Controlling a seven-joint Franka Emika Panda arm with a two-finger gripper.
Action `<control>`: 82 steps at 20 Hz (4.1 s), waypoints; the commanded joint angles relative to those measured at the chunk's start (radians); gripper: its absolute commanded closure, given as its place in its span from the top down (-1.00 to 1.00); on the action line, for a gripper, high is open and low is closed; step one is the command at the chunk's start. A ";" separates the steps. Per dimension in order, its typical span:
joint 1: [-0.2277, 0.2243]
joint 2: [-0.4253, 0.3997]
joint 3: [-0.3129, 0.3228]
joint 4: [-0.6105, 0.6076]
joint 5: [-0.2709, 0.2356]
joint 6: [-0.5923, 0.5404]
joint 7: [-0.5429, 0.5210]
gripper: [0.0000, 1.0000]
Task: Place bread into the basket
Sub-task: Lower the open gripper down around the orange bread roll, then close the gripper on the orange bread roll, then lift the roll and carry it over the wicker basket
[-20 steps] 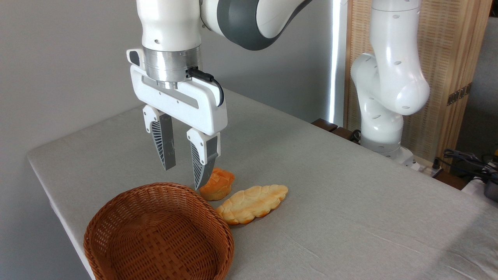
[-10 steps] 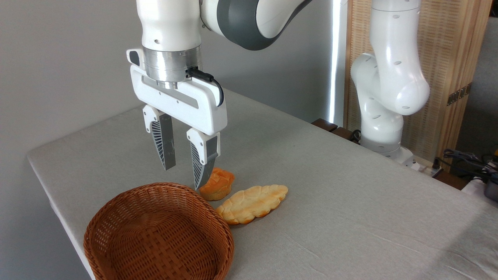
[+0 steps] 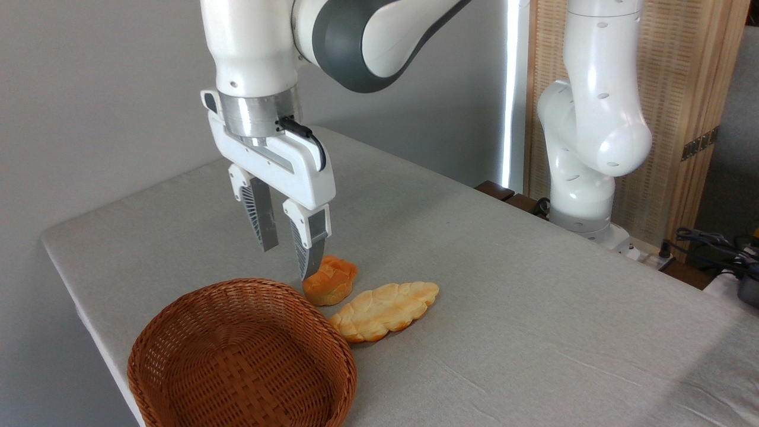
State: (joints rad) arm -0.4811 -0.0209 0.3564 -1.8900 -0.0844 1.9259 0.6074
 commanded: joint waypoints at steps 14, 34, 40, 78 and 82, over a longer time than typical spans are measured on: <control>-0.067 -0.067 0.004 -0.205 -0.001 0.045 0.029 1.00; -0.116 0.029 0.004 -0.205 -0.001 0.084 0.032 1.00; -0.116 0.039 0.004 -0.205 -0.001 0.119 0.031 0.84; -0.099 0.002 0.006 0.011 -0.075 0.120 -0.012 0.10; -0.099 0.024 0.042 0.009 -0.072 0.211 -0.012 0.11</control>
State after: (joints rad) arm -0.5792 -0.0332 0.3658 -1.8998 -0.1387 2.0698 0.6011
